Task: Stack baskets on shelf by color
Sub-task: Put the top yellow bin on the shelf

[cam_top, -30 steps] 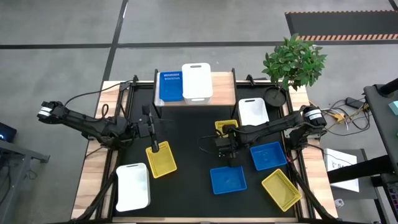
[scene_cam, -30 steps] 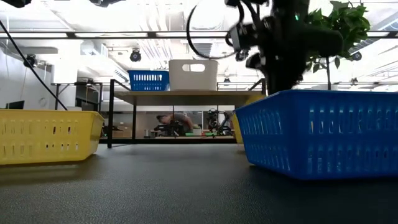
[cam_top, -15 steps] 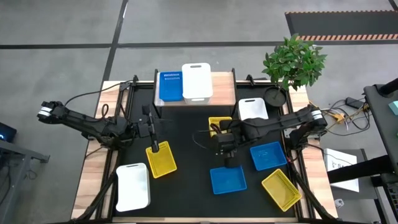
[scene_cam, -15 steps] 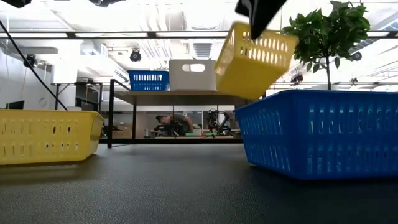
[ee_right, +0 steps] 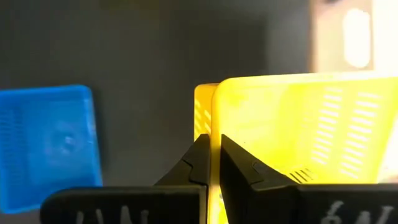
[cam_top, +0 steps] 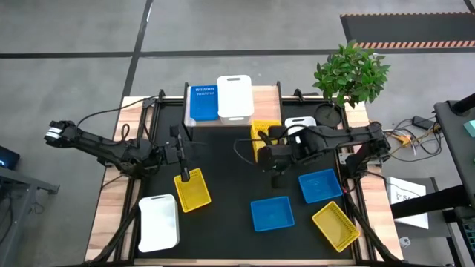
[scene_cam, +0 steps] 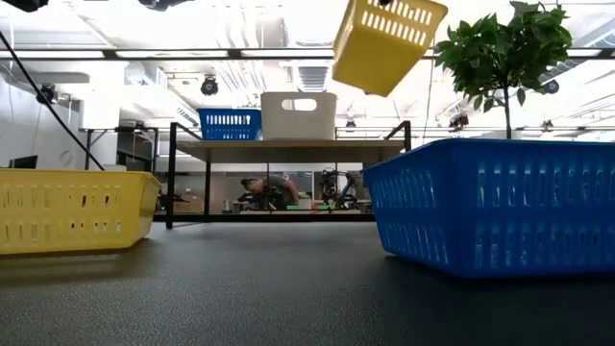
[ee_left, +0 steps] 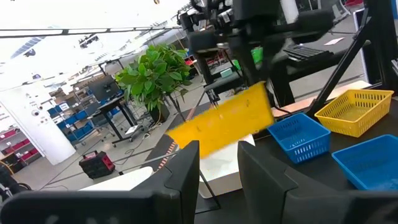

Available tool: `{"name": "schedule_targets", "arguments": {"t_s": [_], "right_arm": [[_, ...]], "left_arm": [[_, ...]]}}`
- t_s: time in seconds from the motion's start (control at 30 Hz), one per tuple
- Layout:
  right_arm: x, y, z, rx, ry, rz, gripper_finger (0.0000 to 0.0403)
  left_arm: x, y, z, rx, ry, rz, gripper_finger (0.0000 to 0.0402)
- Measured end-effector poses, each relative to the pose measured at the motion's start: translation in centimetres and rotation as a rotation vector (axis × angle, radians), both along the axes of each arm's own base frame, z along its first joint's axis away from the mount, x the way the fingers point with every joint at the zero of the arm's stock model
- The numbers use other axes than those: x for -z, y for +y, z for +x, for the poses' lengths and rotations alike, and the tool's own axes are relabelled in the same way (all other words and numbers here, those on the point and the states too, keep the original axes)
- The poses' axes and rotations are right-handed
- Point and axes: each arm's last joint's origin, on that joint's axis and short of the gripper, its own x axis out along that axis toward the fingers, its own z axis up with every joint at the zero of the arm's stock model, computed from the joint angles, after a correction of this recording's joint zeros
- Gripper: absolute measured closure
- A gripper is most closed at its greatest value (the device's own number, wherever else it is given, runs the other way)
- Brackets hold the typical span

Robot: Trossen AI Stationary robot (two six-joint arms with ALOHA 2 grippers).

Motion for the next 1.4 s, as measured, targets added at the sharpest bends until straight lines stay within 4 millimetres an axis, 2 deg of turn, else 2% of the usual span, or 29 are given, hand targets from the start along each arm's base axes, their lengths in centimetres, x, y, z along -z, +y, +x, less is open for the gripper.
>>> {"name": "schedule_targets", "arguments": {"t_s": [0.23, 0.53, 0.77, 0.93, 1.17, 1.4], "right_arm": [[-0.2, -2.7, -0.7, 0.076, 0.081, -0.097, 0.0393], [0.6, -7.5, -0.3, 0.117, 0.147, -0.131, 0.0393], [1.2, -11.4, 0.2, 0.108, 0.135, -0.154, 0.0394], [1.8, -13.7, 0.8, 0.078, 0.083, -0.105, 0.0394], [3.4, -16.0, 1.1, 0.058, 0.072, -0.102, 0.0394], [4.8, -17.3, 1.1, 0.067, 0.087, -0.110, 0.0394]], "left_arm": [[0.0, 0.0, 0.0, 0.000, 0.000, 0.000, 0.0308], [0.0, 0.0, 0.0, 0.000, 0.000, 0.000, 0.0308], [0.0, 0.0, 0.0, 0.000, 0.000, 0.000, 0.0308], [0.0, 0.0, 0.0, 0.000, 0.000, 0.000, 0.0308], [0.0, 0.0, 0.0, 0.000, 0.000, 0.001, 0.0308], [0.0, 0.0, 0.0, -0.001, 0.000, 0.001, 0.0308]]}}
